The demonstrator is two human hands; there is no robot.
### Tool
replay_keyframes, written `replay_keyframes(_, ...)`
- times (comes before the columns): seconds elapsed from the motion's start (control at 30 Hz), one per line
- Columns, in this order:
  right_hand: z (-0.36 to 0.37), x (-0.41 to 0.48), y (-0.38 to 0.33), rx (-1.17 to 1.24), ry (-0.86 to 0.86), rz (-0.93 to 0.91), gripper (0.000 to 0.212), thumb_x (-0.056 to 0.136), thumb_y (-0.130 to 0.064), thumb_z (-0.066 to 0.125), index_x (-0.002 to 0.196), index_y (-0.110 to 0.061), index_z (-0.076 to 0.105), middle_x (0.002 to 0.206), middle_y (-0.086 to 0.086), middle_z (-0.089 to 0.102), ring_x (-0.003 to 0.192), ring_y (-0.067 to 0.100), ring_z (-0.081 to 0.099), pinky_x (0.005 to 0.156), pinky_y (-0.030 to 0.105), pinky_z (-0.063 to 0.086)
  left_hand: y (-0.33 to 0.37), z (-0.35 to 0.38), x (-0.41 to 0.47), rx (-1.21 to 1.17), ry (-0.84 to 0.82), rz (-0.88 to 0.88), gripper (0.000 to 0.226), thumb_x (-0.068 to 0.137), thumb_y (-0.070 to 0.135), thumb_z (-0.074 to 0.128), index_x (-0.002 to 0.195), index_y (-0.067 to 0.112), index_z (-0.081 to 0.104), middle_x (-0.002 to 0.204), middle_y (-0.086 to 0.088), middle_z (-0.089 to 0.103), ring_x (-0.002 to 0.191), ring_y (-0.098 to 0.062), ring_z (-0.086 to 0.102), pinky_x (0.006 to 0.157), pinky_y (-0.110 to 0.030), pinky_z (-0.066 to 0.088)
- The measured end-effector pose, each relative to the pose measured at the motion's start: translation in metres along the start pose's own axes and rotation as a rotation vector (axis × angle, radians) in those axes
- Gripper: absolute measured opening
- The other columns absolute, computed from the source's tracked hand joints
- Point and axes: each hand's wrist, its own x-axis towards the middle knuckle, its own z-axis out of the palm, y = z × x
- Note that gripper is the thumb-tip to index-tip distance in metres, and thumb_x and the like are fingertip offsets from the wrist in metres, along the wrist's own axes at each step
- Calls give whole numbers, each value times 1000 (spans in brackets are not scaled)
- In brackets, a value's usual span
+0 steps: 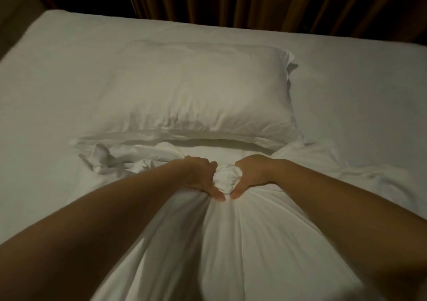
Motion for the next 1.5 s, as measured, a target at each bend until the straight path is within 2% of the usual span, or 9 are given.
replay_keyframes(0.17, -1, -23, -26, -120, 43, -24, 70, 64, -65, 74, 119, -26, 56, 98, -11, 58, 92, 14, 57, 70, 24, 38, 9, 5, -42, -27, 90, -55, 88, 59, 77, 67, 120, 18, 42, 114, -1, 62, 104, -25, 58, 82, -32, 39)
replay_keyframes(0.3, 4, -26, -34, -44, -8, 32, 122, 43, -73, 78, 145, -37, 21, 139, -7, 39, 125, 18, 44, 101, 37, 40, 15, 18, -71, 46, 247, -47, 80, 63, 76, 64, 113, 17, 45, 104, -1, 64, 96, -24, 60, 77, -31, 35)
replay_keyframes(0.37, 8, -27, -39, 62, -94, 12, 132, 35, -71, 82, 146, -41, 17, 142, -10, 40, 128, 18, 43, 106, 41, 38, 18, 24, -84, 68, 304, -39, 76, 64, 76, 62, 111, 18, 45, 101, -1, 64, 93, -24, 60, 76, -31, 32)
replay_keyframes(0.47, 12, -41, -52, 117, -150, 2, 104, 49, -51, 88, 138, -35, 38, 122, -12, 56, 112, 14, 53, 100, 33, 43, 22, 37, -101, 86, 338, -29, 73, 65, 76, 61, 108, 19, 45, 100, 0, 64, 91, -24, 59, 76, -33, 29)
replay_keyframes(0.63, 19, -75, -81, -156, 0, -61, 66, 58, -61, 80, 111, -30, 55, 102, -9, 61, 95, 13, 58, 82, 27, 47, 29, 51, -127, 107, 413, -50, 74, 65, 76, 60, 108, 18, 45, 103, -1, 63, 93, -24, 58, 79, -33, 31)
replay_keyframes(0.9, 24, -87, -87, -83, -16, -27, 81, 61, -57, 80, 126, -25, 44, 110, -9, 54, 101, 15, 52, 89, 31, 44, 31, 15, -133, 274, 103, -40, 104, 61, 78, 64, 137, 15, 33, 132, -10, 45, 121, -30, 46, 105, -44, 31)
replay_keyframes(1.07, 36, -86, -76, 10, -67, 57, 95, 58, -54, 82, 136, -27, 37, 127, -6, 55, 110, 17, 52, 98, 36, 43, 35, 19, -117, 95, 58, 48, 86, 60, 68, 74, 122, 16, 48, 121, -4, 56, 106, -22, 54, 86, -28, 38)
replay_keyframes(1.2, 45, -82, -79, 50, -90, 116, 103, 38, -58, 84, 130, -32, 46, 118, -10, 61, 105, 14, 57, 97, 37, 46, 34, 28, -111, 52, 23, 112, 81, 65, 66, 72, 123, 15, 48, 118, -3, 59, 104, -22, 57, 81, -25, 35)
replay_keyframes(1.5, 41, -83, -93, 17, -55, 136, 74, 53, -48, 87, 117, -25, 57, 112, -7, 63, 100, 14, 59, 89, 27, 47, 16, 40, -106, 18, 48, 190, 79, 67, 68, 69, 121, 15, 45, 118, -5, 57, 105, -24, 56, 84, -27, 39)
